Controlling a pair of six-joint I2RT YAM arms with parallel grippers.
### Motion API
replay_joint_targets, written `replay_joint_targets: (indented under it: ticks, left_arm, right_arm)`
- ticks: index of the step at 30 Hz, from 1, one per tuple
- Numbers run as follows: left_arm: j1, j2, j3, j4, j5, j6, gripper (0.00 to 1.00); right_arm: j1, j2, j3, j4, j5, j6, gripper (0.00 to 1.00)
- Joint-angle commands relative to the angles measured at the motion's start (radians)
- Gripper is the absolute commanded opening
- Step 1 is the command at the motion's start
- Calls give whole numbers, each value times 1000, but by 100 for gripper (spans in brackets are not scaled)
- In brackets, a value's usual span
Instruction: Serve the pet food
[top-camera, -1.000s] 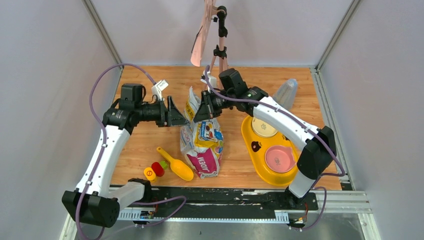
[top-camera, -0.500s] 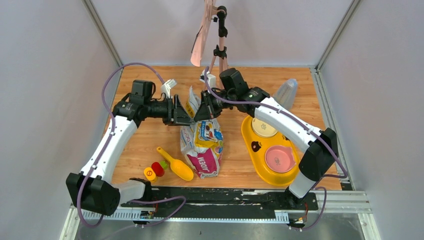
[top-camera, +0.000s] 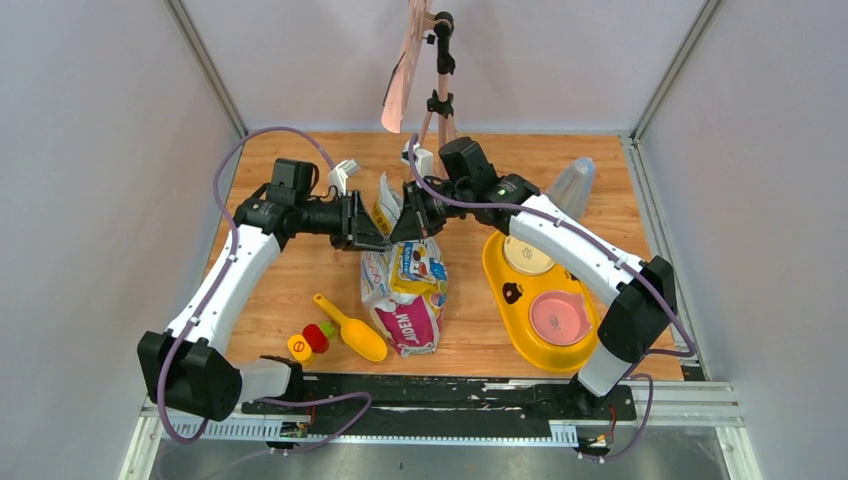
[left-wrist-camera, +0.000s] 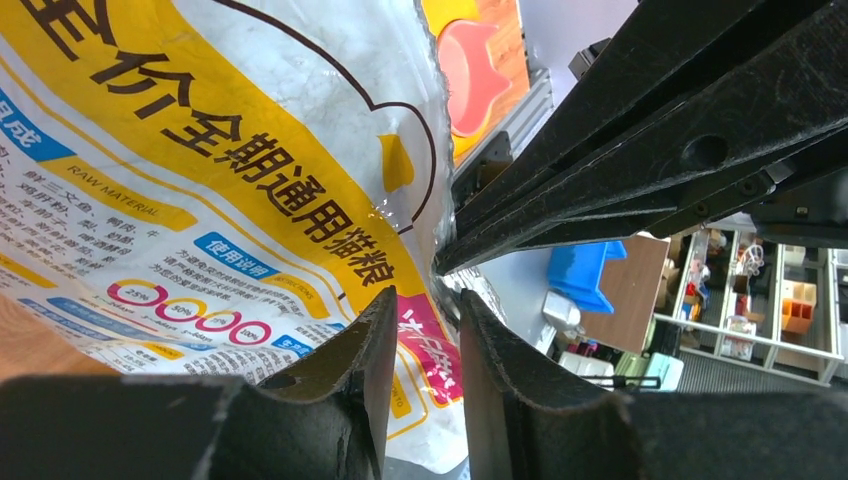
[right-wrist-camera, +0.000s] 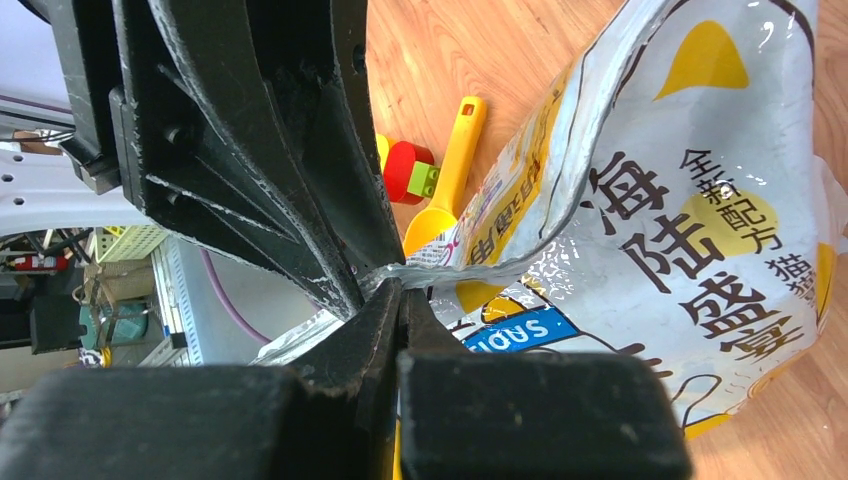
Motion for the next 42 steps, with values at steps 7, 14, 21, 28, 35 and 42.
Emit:
replay_joint_targets:
  ticks: [7,14,21,28,35,42]
  left_arm:
    - [-46,44,35,-7,-51,63,3]
    - [-68,59,191,-263,-410,296,0]
    - [-68,36,220,-291,-506,352,0]
    - [-68,7,181,-157,-224,223,0]
    - [-67,-41,122,-108,-261,188,0]
    - [-67,-88,1,54,-145,110,0]
  right_arm:
    - [-2,-26,70,-56,78,-48,0]
    - [-1,-45,157,-236,189,-182,0]
    - [-2,-83,156,-323,254,-264,0]
    - [-4,-74,185,-256,110,-118,40]
    - [-30,1,246,-220,-105,76,67]
    - [-27,66,230,-195,-111,209,72]
